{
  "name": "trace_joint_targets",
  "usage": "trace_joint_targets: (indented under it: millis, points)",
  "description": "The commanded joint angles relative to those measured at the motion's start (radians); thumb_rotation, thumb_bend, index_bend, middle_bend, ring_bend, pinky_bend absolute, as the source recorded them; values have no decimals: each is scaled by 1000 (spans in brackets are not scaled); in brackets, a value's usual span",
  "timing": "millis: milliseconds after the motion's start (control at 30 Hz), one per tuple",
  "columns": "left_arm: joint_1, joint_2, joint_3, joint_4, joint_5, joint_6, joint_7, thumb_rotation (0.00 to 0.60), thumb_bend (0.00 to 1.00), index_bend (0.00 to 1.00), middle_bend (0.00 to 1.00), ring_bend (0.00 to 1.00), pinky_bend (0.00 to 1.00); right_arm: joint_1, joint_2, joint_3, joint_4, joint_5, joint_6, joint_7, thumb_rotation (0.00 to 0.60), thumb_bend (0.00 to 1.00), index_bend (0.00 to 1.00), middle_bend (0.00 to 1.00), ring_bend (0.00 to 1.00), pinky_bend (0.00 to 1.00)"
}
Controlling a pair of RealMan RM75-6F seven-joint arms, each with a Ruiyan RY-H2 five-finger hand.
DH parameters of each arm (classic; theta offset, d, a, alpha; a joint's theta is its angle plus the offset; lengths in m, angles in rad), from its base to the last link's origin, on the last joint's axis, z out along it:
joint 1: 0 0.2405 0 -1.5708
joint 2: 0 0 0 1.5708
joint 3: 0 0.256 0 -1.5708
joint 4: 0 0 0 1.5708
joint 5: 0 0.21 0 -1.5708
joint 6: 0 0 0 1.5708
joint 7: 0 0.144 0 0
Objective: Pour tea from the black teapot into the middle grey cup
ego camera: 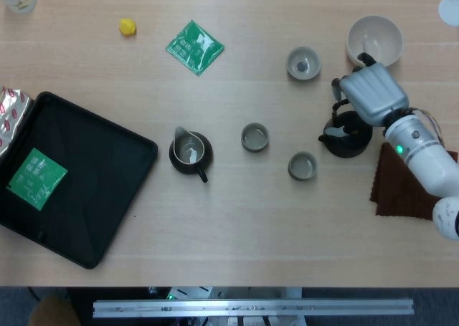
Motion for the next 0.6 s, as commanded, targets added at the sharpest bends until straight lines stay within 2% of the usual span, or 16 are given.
trace_joint_targets:
  millis: [33,600]
  points:
    - [0,-1,0,2,-1,0,-1,600,266,93,164,70,72,-2,22,-13,-22,-1,1,2,308,0,436,531,377,134]
    - [4,-5,3,14,-3,1,-11,600,267,93,164,70,72,4,44,-64,-74,6,0,2,340,0,468,547,398,135]
